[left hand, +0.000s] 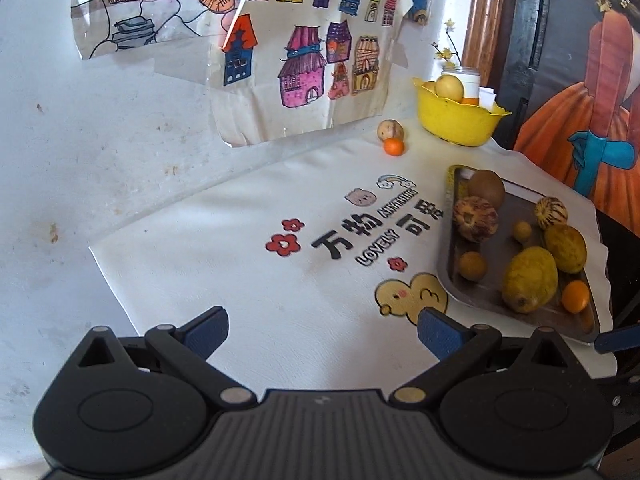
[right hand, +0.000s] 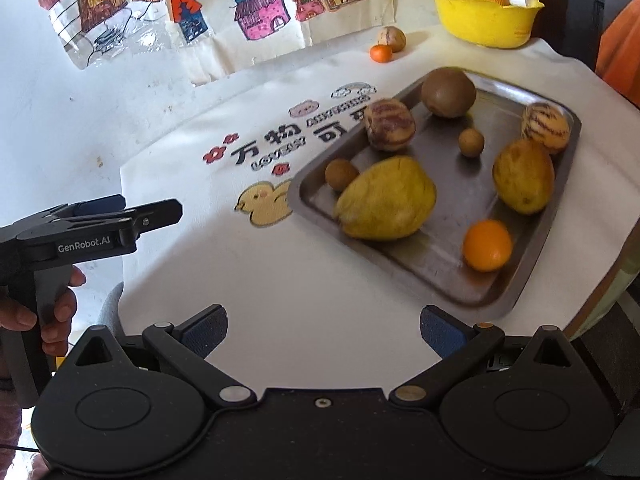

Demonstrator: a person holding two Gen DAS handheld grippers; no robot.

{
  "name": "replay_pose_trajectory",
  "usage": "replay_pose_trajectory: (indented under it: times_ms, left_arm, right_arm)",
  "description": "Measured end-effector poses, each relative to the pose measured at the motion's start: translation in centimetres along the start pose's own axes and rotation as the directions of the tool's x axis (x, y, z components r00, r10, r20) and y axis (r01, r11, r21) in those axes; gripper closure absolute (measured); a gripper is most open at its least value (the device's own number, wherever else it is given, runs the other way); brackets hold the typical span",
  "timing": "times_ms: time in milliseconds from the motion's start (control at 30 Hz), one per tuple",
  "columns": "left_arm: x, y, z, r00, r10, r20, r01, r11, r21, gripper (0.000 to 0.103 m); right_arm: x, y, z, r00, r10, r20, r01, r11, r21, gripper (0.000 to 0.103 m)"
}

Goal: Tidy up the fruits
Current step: 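Withdraw both open tools from the tray, then grasp the walnut-like fruit with the right tool while the left tool grasps the orange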

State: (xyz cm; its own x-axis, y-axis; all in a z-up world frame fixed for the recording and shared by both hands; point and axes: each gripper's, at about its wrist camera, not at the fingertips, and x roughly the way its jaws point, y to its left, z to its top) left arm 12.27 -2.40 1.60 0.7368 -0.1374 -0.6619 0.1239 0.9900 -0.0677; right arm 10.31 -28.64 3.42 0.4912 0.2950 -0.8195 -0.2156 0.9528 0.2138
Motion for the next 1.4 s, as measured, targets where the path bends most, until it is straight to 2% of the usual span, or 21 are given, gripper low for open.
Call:
replay_pose_trajectory:
  times_ms: [267,433,633,800,933,1033,1200,1400]
  left_arm:
    - [1.3,0.4,2.7,1.0,0.011,0.029,-0.011,1.0,-0.023,0.0]
    - [2.5,-0.1,4.7,0.998,-0.014,0.054,0.013,1.0,0.019,0.0]
    - [4.4,-1.3,7.4,0.989,-0.101,0.113,0.088,0.99,0.115,0.0]
    - [6.9,-3.3,9.8,0.966,-0.169,0.197,0.111,0.956,0.273,0.0]
    - [10.4,-4.4,12.1,0.953,-0.213,0.215,0.13,0.929,0.347,0.0]
    - [13.9,-4.5,13.5,0.948,-0.249,0.198,0.173,0.926,0.336,0.0]
    - [19.2,-4.0,15.2,0.945,-0.289,0.153,0.246,0.937,0.249,0.001]
    - [22.5,-3.3,16.1,0.935,-0.336,0.118,0.318,0.937,0.145,0.004]
  right_arm:
    - [-0.7,-1.9,3.6,1.0,-0.012,0.013,0.012,1.0,-0.001,0.001]
    - [-1.6,-3.3,6.8,0.998,-0.042,0.044,0.042,0.999,-0.003,0.001]
    - [-2.4,-5.0,12.8,0.993,-0.074,0.094,0.074,0.997,0.008,0.001]
    - [-1.4,-5.5,19.8,0.99,-0.09,0.113,0.087,0.996,0.028,0.001]
    - [2.1,-5.4,25.2,0.986,-0.115,0.121,0.113,0.993,0.028,0.001]
    - [6.2,-5.9,28.6,0.985,-0.126,0.114,0.123,0.992,0.033,0.001]
    - [12.3,-7.4,32.4,0.988,-0.122,0.09,0.116,0.991,0.074,0.004]
    - [17.0,-8.1,35.4,0.986,-0.138,0.092,0.131,0.988,0.079,0.013]
